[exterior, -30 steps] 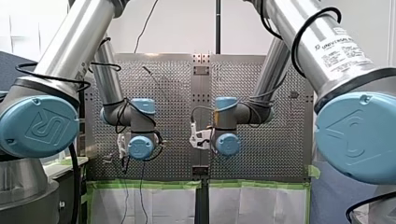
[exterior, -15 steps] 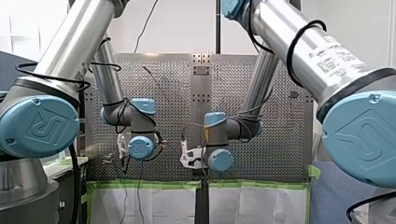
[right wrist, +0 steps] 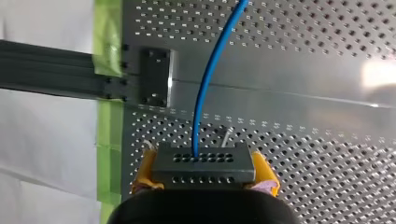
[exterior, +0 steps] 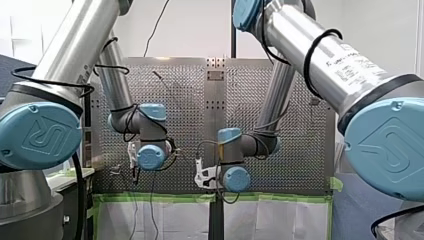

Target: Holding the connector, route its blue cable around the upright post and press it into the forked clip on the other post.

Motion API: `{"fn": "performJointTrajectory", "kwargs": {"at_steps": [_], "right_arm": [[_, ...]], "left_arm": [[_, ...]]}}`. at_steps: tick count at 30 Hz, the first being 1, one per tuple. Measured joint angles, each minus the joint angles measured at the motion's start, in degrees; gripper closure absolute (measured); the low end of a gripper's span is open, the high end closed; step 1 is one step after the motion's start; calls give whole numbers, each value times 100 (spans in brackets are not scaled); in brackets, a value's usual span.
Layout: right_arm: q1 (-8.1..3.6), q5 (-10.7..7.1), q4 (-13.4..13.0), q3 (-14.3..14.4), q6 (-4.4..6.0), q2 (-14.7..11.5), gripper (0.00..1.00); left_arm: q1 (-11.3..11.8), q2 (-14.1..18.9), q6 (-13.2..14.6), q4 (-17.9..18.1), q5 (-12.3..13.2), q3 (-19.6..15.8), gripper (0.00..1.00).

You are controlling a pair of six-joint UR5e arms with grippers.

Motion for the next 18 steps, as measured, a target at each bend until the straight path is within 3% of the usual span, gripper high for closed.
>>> {"fn": "performJointTrajectory", "kwargs": {"at_steps": [5, 13, 18], "right_arm": [[2, -63, 164, -36, 239, -233, 100], [-72, -124, 335, -122, 623, -629, 100], [-108, -131, 500, -132, 701, -884, 100]], "left_arm": [[5, 249, -191, -216, 73, -1, 100], [35, 636, -483, -563, -84, 20, 100], [62, 897, -516, -744, -226, 124, 100]]}}
